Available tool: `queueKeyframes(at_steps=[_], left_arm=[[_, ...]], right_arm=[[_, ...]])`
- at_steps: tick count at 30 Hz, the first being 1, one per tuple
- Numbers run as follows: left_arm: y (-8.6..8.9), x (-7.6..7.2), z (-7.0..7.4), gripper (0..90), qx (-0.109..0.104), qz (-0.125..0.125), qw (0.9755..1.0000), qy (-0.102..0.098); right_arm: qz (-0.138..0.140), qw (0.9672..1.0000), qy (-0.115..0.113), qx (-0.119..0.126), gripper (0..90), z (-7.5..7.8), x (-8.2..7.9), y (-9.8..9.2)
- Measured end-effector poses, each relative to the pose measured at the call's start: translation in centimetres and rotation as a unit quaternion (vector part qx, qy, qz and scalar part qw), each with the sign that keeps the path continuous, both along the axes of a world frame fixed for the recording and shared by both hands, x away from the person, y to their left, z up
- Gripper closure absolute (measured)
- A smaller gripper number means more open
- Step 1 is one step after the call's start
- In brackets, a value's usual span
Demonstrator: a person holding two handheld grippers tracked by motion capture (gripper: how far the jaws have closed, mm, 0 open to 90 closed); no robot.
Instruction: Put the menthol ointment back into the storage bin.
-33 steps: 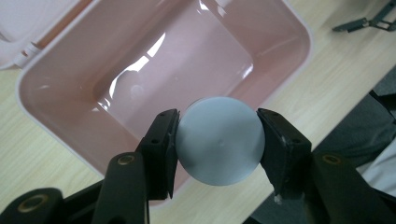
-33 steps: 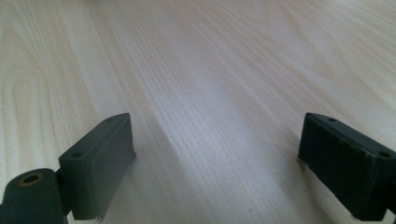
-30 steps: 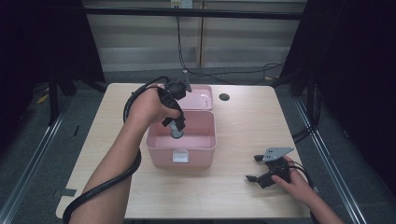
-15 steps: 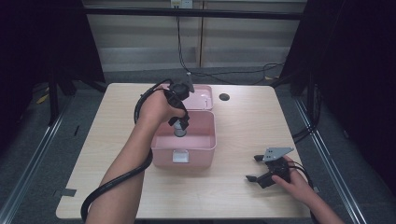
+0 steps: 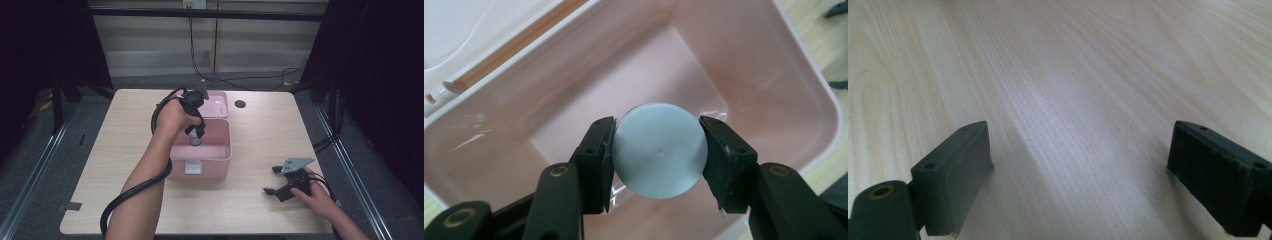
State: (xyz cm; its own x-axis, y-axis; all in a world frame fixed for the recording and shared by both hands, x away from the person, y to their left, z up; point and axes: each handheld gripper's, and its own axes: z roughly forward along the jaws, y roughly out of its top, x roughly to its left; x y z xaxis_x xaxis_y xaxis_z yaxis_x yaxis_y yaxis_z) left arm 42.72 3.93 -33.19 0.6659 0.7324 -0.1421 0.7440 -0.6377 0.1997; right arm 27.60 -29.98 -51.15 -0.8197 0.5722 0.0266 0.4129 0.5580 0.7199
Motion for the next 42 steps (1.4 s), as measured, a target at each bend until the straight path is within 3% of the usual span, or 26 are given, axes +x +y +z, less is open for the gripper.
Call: queueKeyframes(at_steps=[9,18,24,42], left_arm=[[0.3,0.8,-0.9,50.3,-0.006,0.037,0.9993,0.0],[0.8,1.6,-2.5,50.4,-0.008,0.082,0.9965,0.012],[1.0,2.0,-3.2,50.4,-0.005,0.104,0.9946,0.006],[1.3,2.7,-5.6,50.3,0.007,0.139,0.9902,0.001]], right_arm=[[0.001,1.0,0.001,0.001,9.9,0.0,0.0,0.0],[0.001,1.0,0.001,0.001,9.9,0.0,0.0,0.0],[0.001,1.0,0.001,0.001,9.9,0.0,0.0,0.0],[0.0,1.0,0.003,0.001,9.9,0.0,0.0,0.0]])
